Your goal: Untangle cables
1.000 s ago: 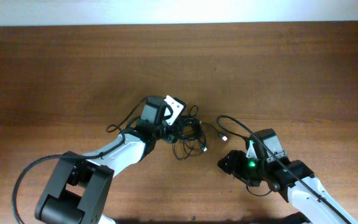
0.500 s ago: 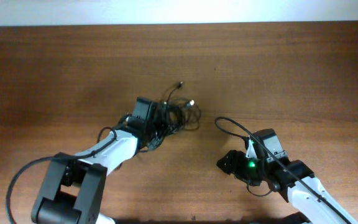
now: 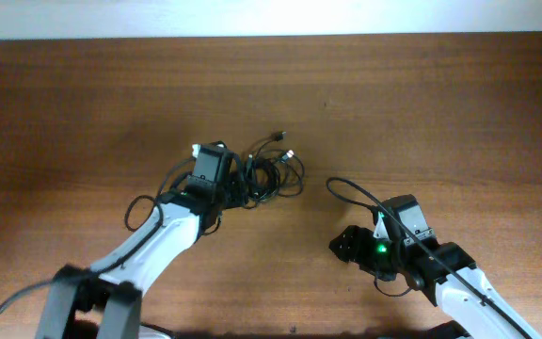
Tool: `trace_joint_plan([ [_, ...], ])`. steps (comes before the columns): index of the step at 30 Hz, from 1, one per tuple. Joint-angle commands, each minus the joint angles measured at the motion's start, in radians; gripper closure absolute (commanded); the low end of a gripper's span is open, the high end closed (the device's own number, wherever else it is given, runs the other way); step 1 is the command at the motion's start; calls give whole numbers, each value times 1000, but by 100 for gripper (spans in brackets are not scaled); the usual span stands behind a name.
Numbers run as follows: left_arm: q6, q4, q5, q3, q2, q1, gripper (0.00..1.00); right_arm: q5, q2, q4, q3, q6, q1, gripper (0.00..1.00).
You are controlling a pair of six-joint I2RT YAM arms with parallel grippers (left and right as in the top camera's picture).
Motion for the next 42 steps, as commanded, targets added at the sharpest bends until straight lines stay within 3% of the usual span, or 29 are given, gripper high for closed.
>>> trace_joint_plan([
  [1, -160, 8, -4, 11, 115, -3, 41, 27, 1, 0, 8, -15, 6, 27],
  [2, -174, 24, 14, 11, 142, -3, 40, 27, 1, 0, 8, -15, 6, 27],
  [4, -174, 80, 63, 11, 180, -3, 28, 35, 1, 0, 8, -15, 6, 26],
  [5, -174, 98, 70, 11, 192, -3, 30, 35, 1, 0, 8, -15, 6, 26],
  [6, -187, 98, 75, 11, 194, -3, 42, 35, 1, 0, 8, -15, 6, 26],
  [10, -207, 105, 149, 13, 136, -1, 57, 35, 1, 0, 8, -15, 6, 24],
  [14, -205, 146, 55, 14, 91, -1, 51, 48, 1, 0, 8, -15, 6, 22],
  [16, -196, 137, 53, 14, 129, -16, 46, 50, 1, 0, 8, -14, 6, 22],
  [18, -195, 151, 31, 14, 201, -39, 48, 50, 1, 0, 8, -15, 6, 22],
  [21, -196, 152, 42, 14, 270, -39, 59, 49, 1, 0, 8, -15, 6, 22],
  [22, -195, 151, 46, 14, 291, -39, 69, 48, 1, 0, 8, -15, 6, 22],
  [24, -194, 147, 56, 14, 293, -39, 100, 16, 1, 0, 8, -15, 6, 22],
  [26, -196, 146, 136, 15, 281, -13, 100, -102, 1, 3, 8, -9, 6, 22],
  [29, -376, 145, 450, 16, 224, 69, 100, -252, 1, 29, 8, 27, 6, 22],
  [33, -486, 127, 666, 16, 58, 171, 100, -303, 1, 81, 8, 101, 6, 22],
  [37, -678, 19, 658, 16, -156, 193, 100, -302, 1, 119, 8, 212, 6, 23],
  [39, -676, 10, 569, 16, -235, 193, 100, -299, 1, 117, 8, 211, 6, 23],
  [42, -623, -156, 388, 16, -299, 193, 100, -278, 1, 117, 8, 211, 6, 23],
])
